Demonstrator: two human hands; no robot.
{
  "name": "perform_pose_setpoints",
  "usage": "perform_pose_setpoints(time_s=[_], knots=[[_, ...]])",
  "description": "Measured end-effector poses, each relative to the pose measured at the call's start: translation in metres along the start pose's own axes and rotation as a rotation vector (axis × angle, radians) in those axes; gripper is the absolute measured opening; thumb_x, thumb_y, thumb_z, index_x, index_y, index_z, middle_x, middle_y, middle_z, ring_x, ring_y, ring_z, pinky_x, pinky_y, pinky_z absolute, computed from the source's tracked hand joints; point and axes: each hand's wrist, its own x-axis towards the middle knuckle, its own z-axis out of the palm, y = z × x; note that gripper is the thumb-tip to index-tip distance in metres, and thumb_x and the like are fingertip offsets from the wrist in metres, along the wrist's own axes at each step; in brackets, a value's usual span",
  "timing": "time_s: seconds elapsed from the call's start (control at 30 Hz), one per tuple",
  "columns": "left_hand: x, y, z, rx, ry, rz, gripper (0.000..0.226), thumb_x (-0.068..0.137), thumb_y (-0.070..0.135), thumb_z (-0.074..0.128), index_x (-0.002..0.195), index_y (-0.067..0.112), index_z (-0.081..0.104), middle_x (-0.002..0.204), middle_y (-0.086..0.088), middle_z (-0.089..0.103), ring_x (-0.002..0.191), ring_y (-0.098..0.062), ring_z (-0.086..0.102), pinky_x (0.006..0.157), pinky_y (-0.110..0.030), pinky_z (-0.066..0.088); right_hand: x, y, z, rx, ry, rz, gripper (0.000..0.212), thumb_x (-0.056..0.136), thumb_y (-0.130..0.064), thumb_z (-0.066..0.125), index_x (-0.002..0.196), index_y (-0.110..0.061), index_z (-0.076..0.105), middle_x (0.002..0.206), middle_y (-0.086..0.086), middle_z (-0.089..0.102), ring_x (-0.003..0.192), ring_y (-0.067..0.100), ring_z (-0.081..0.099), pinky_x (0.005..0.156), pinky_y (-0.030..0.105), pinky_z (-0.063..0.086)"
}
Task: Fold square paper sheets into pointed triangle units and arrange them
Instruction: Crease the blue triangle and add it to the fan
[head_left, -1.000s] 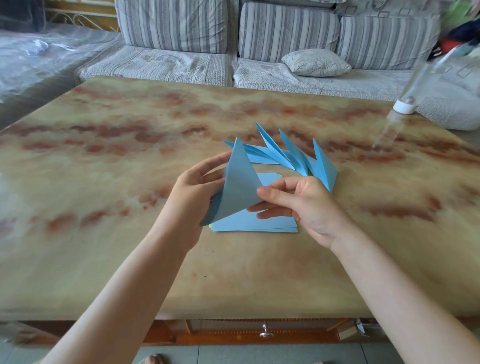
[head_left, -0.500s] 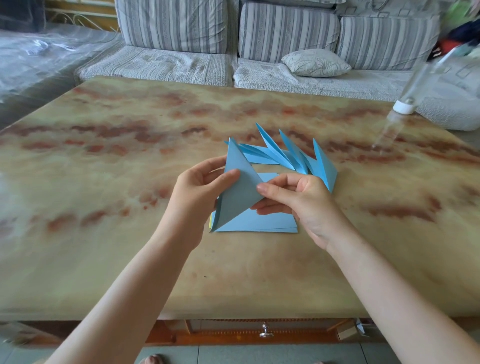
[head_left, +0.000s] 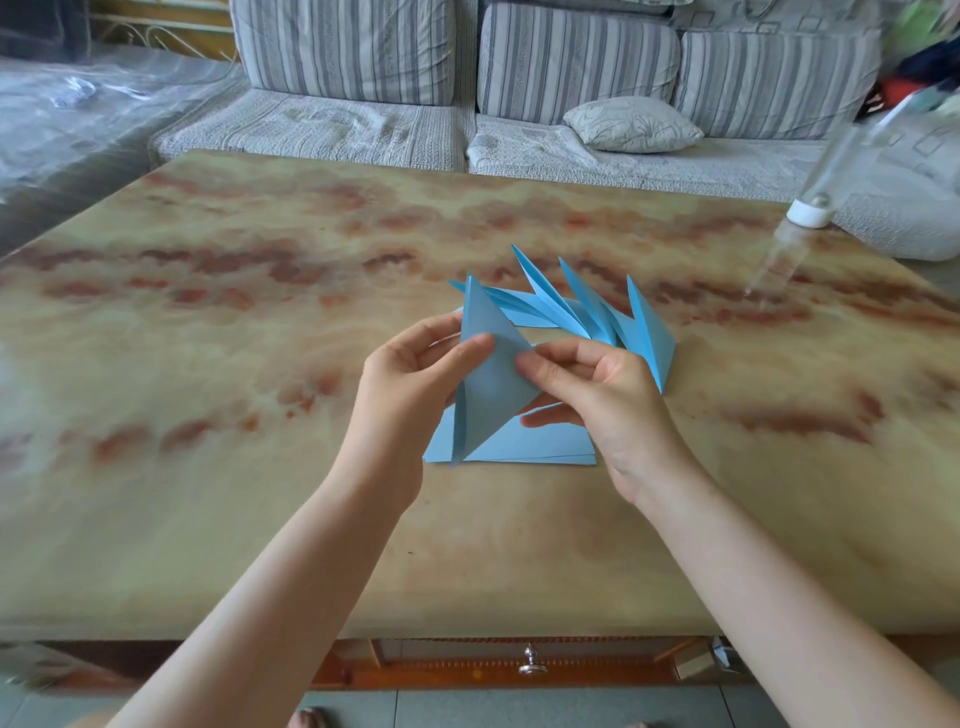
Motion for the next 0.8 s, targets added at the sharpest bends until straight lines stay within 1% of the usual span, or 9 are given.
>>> perform_pose_setpoints(time_s=[0.07, 0.13, 0.2, 0.3, 0.37, 0.5, 0.7, 0.8], knots=[[0.001, 0.005, -0.003, 0.022, 0.003, 0.059, 0.029, 0.085, 0.018, 0.068, 0.114, 0.017, 0.066, 0.098, 0.000, 0.075, 0.094, -0.014, 0.069, 0.082, -0.026, 0.053, 0.001, -0.001, -0.002, -0.036, -0.026, -0.015, 0.005, 0.083, -0.011, 0.070, 0.086, -0.006, 0.069, 0.071, 0.002, 0.072, 0.054, 0.015, 0.066, 0.060, 0.028, 0.057], [0.002, 0.011, -0.006, 0.028, -0.008, 0.120, 0.026, 0.085, 0.020, 0.067, 0.111, 0.021, 0.067, 0.099, 0.001, 0.075, 0.099, -0.015, 0.069, 0.084, -0.028, 0.055, 0.000, -0.003, -0.004, -0.061, -0.062, -0.014, 0.003, 0.083, -0.009, 0.070, 0.083, -0.007, 0.068, 0.069, 0.002, 0.072, 0.053, 0.015, 0.065, 0.059, 0.024, 0.056], [0.001, 0.015, -0.007, 0.024, -0.010, 0.155, 0.020, 0.086, 0.017, 0.065, 0.105, 0.021, 0.068, 0.096, 0.000, 0.075, 0.096, -0.016, 0.070, 0.082, -0.028, 0.057, 0.000, -0.003, -0.004, -0.083, -0.074, -0.024, 0.003, 0.083, -0.009, 0.071, 0.082, -0.006, 0.069, 0.071, 0.004, 0.072, 0.056, 0.014, 0.066, 0.060, 0.023, 0.056], [-0.001, 0.016, -0.008, -0.003, 0.010, 0.172, 0.013, 0.088, 0.011, 0.063, 0.099, 0.015, 0.068, 0.090, -0.001, 0.076, 0.087, -0.015, 0.072, 0.074, -0.025, 0.057, 0.001, -0.002, -0.004, -0.097, -0.070, -0.043, 0.004, 0.083, -0.010, 0.072, 0.081, -0.007, 0.069, 0.075, 0.007, 0.073, 0.061, 0.015, 0.066, 0.060, 0.023, 0.056], [-0.002, 0.015, -0.008, -0.027, 0.020, 0.162, 0.012, 0.089, 0.009, 0.062, 0.098, 0.012, 0.068, 0.089, -0.001, 0.076, 0.085, -0.014, 0.072, 0.071, -0.023, 0.056, 0.001, -0.002, -0.004, -0.093, -0.067, -0.049, 0.004, 0.083, -0.009, 0.072, 0.081, -0.008, 0.069, 0.075, 0.008, 0.073, 0.063, 0.015, 0.066, 0.059, 0.023, 0.056], [-0.002, 0.015, -0.008, -0.060, 0.025, 0.149, 0.012, 0.088, 0.010, 0.062, 0.099, 0.011, 0.068, 0.089, 0.000, 0.076, 0.085, -0.013, 0.072, 0.071, -0.023, 0.056, 0.001, -0.003, -0.005, -0.088, -0.060, -0.061, 0.006, 0.083, -0.010, 0.071, 0.084, -0.004, 0.069, 0.076, 0.008, 0.072, 0.065, 0.014, 0.065, 0.059, 0.023, 0.055], [-0.004, 0.014, -0.005, -0.087, 0.061, 0.159, 0.010, 0.088, 0.010, 0.063, 0.095, 0.013, 0.070, 0.088, -0.002, 0.076, 0.084, -0.014, 0.072, 0.070, -0.024, 0.056, 0.001, -0.004, -0.005, -0.079, -0.052, -0.065, 0.006, 0.082, -0.011, 0.071, 0.083, -0.006, 0.068, 0.073, 0.001, 0.071, 0.065, 0.012, 0.065, 0.062, 0.024, 0.056], [-0.004, 0.014, -0.004, -0.128, 0.080, 0.157, 0.010, 0.088, 0.010, 0.062, 0.093, 0.013, 0.071, 0.089, -0.003, 0.076, 0.085, -0.015, 0.072, 0.069, -0.025, 0.056, 0.000, -0.004, -0.005, -0.042, -0.040, -0.050, 0.012, 0.080, -0.017, 0.073, 0.086, -0.008, 0.069, 0.077, 0.000, 0.072, 0.071, 0.012, 0.065, 0.065, 0.026, 0.057]])
